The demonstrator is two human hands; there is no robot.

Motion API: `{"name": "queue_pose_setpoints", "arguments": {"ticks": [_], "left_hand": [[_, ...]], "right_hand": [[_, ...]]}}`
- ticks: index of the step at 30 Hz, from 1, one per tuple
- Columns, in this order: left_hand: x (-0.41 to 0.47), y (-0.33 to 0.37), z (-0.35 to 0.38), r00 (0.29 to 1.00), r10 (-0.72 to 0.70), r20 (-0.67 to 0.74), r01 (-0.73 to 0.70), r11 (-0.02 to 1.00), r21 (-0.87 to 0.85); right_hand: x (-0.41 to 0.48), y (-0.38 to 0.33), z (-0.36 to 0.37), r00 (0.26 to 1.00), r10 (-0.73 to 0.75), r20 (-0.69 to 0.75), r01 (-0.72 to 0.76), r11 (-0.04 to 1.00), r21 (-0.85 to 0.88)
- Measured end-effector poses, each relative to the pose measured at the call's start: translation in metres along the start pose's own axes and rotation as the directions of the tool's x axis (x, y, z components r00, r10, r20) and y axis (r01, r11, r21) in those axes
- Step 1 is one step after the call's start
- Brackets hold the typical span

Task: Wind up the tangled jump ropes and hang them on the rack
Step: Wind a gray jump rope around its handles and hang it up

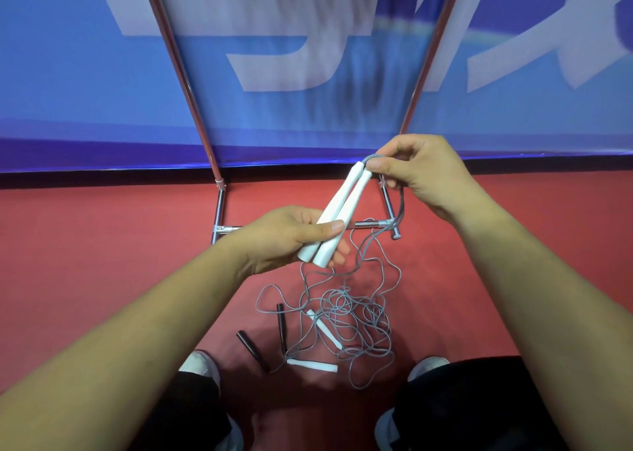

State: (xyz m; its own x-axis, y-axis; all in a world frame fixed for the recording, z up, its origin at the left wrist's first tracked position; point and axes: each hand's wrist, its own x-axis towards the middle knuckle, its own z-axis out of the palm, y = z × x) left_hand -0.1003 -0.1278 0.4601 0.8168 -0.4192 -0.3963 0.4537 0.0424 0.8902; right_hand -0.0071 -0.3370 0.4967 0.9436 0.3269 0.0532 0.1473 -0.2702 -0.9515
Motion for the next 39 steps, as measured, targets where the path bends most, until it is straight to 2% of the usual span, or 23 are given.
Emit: {"name": "queue_pose_setpoints", "arguments": {"ticks": [4,6,9,12,15,19,23,26,30,35,39], "left_hand": [[0.001,0.0,0.001,0.997,-0.041,0.066,0.047,0.996,-0.078],[0.0,0.0,0.001,0.995,-0.05,0.091,0.055,0.997,-0.056],[0.0,0.003,-0.002,0.997,-0.012,0.077,0.007,0.998,0.058],[0.001,0.007,-0.008,0.996,0.08,0.035,-0.083,0.994,0.067],[0.0,0.012,-0.012,0.983,0.181,-0.032,-0.182,0.983,-0.037],[0.0,0.021,-0.022,0.926,0.3,-0.231,-0.353,0.904,-0.242],[-0.002,0.027,-0.028,0.876,0.285,-0.389,-0.429,0.829,-0.359],[0.0,0.029,-0.026,0.852,0.27,-0.449,-0.481,0.74,-0.47],[0.001,0.029,-0.025,0.837,0.28,-0.469,-0.515,0.691,-0.507],[-0.001,0.036,-0.025,0.79,0.319,-0.524,-0.59,0.63,-0.505],[-0.001,0.037,-0.032,0.784,0.293,-0.548,-0.597,0.6,-0.532]], "right_hand": [[0.001,0.002,0.0,1.0,-0.015,0.017,0.015,1.0,-0.008],[0.002,0.001,-0.002,0.999,-0.028,0.021,0.028,0.999,-0.02],[0.002,0.0,-0.004,0.999,-0.043,0.027,0.044,0.998,-0.037],[0.003,0.002,-0.005,0.999,-0.039,0.022,0.039,0.999,0.004],[0.003,0.005,-0.002,0.995,0.002,0.102,-0.01,0.997,0.077],[0.0,0.018,0.01,0.962,0.097,0.255,-0.088,0.995,-0.045],[-0.006,0.012,0.031,0.946,0.094,0.312,-0.111,0.993,0.038],[-0.013,0.007,0.053,0.932,0.12,0.343,-0.176,0.975,0.137],[-0.019,0.007,0.069,0.907,0.164,0.388,-0.265,0.939,0.22],[-0.027,0.011,0.09,0.935,0.199,0.292,-0.287,0.909,0.301],[-0.032,0.008,0.097,0.968,0.124,0.22,-0.17,0.964,0.202]]}}
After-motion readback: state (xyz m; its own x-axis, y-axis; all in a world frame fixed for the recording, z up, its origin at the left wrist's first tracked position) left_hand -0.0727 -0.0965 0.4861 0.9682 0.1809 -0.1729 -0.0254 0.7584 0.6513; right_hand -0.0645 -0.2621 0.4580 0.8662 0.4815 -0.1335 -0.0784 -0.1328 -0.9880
